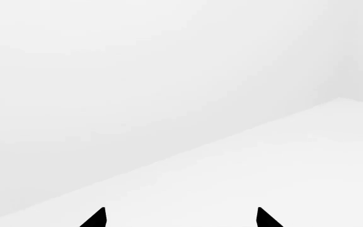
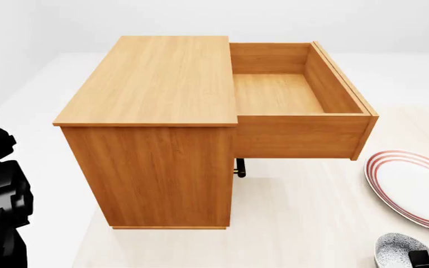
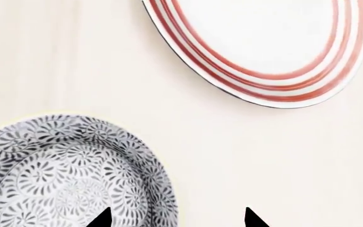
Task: Open the top drawer of the cabinet and put the bowl in it.
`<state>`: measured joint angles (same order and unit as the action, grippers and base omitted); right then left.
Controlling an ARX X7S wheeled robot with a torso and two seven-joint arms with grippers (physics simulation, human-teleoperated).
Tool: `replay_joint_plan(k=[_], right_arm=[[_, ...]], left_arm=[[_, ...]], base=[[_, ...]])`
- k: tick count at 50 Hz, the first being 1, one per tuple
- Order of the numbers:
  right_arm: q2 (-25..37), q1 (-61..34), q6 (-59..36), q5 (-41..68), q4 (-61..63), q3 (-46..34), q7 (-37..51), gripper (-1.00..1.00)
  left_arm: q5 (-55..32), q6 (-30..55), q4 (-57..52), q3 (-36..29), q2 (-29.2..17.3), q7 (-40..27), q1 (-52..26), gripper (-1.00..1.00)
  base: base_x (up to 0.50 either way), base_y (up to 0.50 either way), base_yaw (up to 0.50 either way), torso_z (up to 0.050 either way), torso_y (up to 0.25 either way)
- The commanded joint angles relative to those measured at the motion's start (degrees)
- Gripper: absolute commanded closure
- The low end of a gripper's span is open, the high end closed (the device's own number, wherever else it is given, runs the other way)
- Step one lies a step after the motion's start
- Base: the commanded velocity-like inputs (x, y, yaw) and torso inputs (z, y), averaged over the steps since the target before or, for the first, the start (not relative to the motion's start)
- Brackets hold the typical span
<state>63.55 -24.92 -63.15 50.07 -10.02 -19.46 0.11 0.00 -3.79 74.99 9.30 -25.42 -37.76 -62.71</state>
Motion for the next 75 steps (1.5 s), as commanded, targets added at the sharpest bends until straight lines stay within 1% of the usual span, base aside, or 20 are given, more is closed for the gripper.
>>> replay_joint_plan(k=[1,14,15,25,42,60,75], right_arm=[[-2.19,-1.2,1.2,-2.11,-2.52,-2.24,-1.35,-1.0],[-3.23,-1.44,1.94,-2.9,-2.96,-3.58,-2.48,-1.0],[-3.21,-1.42,2.03,-3.06,-2.94,-3.68,-2.41,1.0],[-2.92,-1.47,2.05,-3.6,-2.6,-4.49,-2.89,1.0],[-1.2,0.56,2.7,-1.72,-0.05,-2.57,-2.23,1.0],[4.63,3.75,1.2,9.51,7.89,10.53,4.57,1.0],[4.9,3.14,1.11,14.39,7.89,16.5,7.15,1.0]], left_arm=[[0.02,-0.05,0.0,-0.04,0.06,-0.09,0.01,-1.0],[0.01,-0.12,0.0,-0.08,0.03,-0.27,-0.19,-1.0],[0.0,-0.14,0.0,-0.07,0.03,-0.27,-0.19,-1.0],[0.0,-0.21,0.0,-0.06,0.01,-0.37,-0.15,-1.0],[0.03,-0.39,0.0,-0.16,0.19,-0.6,-0.21,-1.0],[-0.05,-0.42,0.0,0.07,0.26,-0.59,0.02,-1.0],[-0.01,-0.52,0.0,0.17,0.27,-0.68,0.03,-1.0]], base=[[0.0,0.0,0.0,0.0,0.0],[0.0,0.0,0.0,0.0,0.0],[0.0,0.0,0.0,0.0,0.0],[0.0,0.0,0.0,0.0,0.0],[0.0,0.0,0.0,0.0,0.0],[0.0,0.0,0.0,0.0,0.0],[0.0,0.0,0.0,0.0,0.0]])
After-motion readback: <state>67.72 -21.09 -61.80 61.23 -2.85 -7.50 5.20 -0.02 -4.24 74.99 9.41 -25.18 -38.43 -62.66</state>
